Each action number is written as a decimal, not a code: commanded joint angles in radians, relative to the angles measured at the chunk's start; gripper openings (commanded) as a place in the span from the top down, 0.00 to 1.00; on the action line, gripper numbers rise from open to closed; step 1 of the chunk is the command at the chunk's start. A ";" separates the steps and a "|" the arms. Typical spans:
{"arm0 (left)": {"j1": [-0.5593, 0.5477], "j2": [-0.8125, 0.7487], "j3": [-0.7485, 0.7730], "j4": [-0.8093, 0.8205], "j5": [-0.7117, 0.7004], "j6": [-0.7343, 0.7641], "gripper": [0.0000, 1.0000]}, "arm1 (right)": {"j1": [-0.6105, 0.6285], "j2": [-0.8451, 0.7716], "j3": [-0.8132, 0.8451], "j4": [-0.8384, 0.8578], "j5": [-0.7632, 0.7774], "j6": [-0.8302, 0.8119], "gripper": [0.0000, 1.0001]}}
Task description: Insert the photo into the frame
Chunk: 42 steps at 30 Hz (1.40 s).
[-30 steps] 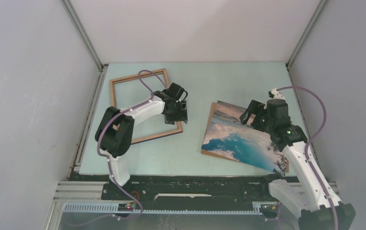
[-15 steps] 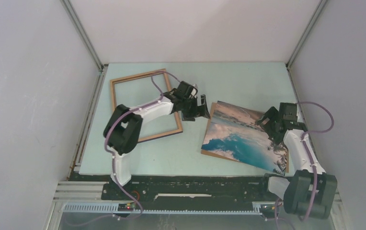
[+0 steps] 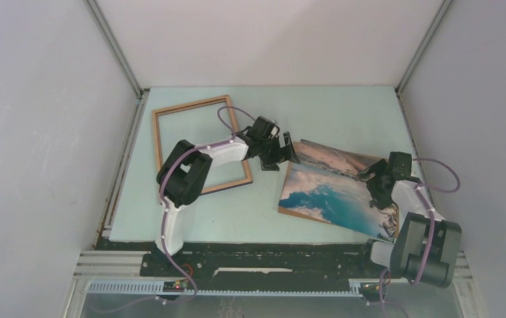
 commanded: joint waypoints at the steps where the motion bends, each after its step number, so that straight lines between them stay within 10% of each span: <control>1: 0.005 -0.018 -0.070 0.180 0.103 -0.114 0.00 | -0.010 0.050 -0.033 0.088 -0.019 0.022 0.01; 11: 0.022 -0.158 -0.186 0.431 0.206 -0.274 0.09 | -0.010 0.094 -0.045 0.124 -0.090 0.002 0.03; 28: 0.027 -0.160 -0.220 0.420 0.126 -0.231 0.71 | 0.002 0.006 -0.045 0.122 -0.140 -0.065 0.06; 33: 0.047 -0.187 -0.168 0.272 0.077 -0.094 0.99 | 0.069 -0.130 -0.033 0.092 -0.124 -0.155 0.07; 42: 0.080 -0.426 -0.097 -0.122 0.012 0.424 1.00 | 0.506 -0.322 0.177 0.020 -0.013 -0.342 0.00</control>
